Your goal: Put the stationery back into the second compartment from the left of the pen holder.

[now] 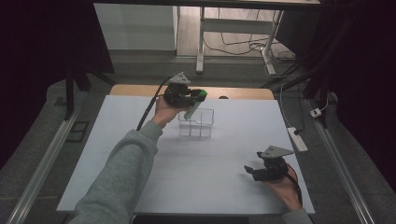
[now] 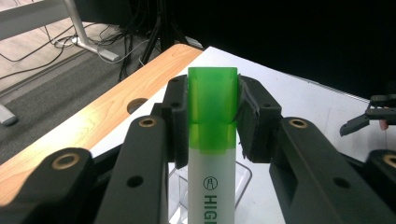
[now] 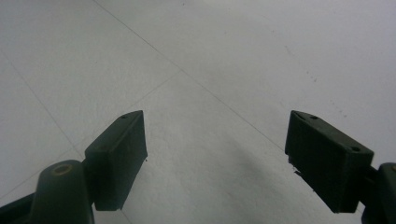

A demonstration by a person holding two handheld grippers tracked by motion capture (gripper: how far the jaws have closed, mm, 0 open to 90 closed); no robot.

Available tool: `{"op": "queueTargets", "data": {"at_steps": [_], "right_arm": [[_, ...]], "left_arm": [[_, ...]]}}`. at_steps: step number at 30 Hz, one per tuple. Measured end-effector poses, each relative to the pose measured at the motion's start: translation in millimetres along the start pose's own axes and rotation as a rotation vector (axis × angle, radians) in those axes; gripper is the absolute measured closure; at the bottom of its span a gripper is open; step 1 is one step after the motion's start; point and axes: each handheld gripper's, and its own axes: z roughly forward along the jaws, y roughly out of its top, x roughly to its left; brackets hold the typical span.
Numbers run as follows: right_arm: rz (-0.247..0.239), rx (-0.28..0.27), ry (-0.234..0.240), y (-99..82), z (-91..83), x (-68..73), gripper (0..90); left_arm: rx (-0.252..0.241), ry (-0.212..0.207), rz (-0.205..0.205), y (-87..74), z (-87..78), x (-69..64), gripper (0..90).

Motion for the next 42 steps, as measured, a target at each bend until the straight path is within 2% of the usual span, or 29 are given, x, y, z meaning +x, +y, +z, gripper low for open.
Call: {"op": "queueTargets", "data": {"at_steps": [10, 19, 35, 42], "right_arm": [[0.005, -0.004, 0.005, -0.9, 0.5, -1.2, 19.8], [0.005, -0.002, 0.005, -1.2, -0.4, -1.8, 19.8], [0.004, 0.002, 0.004, -1.8, 0.9, -1.2, 19.8], [0.007, 0.001, 0.006, -1.7, 0.5, -1.2, 19.8]], "left_arm": [[-0.008, -0.001, 0.005, 8.8, 14.0, 3.0, 66.1], [0.002, -0.006, -0.001, 4.0, 27.7, 6.6, 66.1], [0.005, -0.02, -0.018, -4.0, 27.6, 10.4, 65.9], [0.018, -0.021, 0.003, -2.8, 26.2, 7.1, 65.7]]}}
